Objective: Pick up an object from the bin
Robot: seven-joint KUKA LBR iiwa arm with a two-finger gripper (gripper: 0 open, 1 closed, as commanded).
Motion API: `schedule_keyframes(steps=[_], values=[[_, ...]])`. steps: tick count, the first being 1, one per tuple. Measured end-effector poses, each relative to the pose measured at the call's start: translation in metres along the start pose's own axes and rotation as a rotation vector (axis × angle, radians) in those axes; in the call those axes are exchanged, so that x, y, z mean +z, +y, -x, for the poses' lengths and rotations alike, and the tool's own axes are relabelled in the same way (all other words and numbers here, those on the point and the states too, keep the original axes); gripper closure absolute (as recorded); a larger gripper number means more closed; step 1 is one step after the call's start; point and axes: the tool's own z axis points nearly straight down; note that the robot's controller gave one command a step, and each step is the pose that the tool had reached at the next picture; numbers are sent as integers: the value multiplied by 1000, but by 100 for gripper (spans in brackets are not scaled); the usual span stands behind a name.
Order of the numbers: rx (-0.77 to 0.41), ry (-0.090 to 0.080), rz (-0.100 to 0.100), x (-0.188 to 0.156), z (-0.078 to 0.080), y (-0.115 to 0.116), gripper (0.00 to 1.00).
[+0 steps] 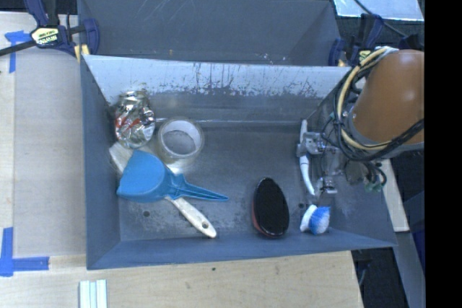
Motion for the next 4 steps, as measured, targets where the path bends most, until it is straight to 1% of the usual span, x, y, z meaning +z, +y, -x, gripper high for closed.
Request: schedule_keyframes(steps=[1, 2, 3, 4], values=[[-102, -1, 2, 50, 25, 52, 0], [-67, -4, 0, 60, 19, 49, 0], [-148, -11, -1, -40, 59, 53, 0], [-83, -3, 0, 67, 23, 44, 0]])
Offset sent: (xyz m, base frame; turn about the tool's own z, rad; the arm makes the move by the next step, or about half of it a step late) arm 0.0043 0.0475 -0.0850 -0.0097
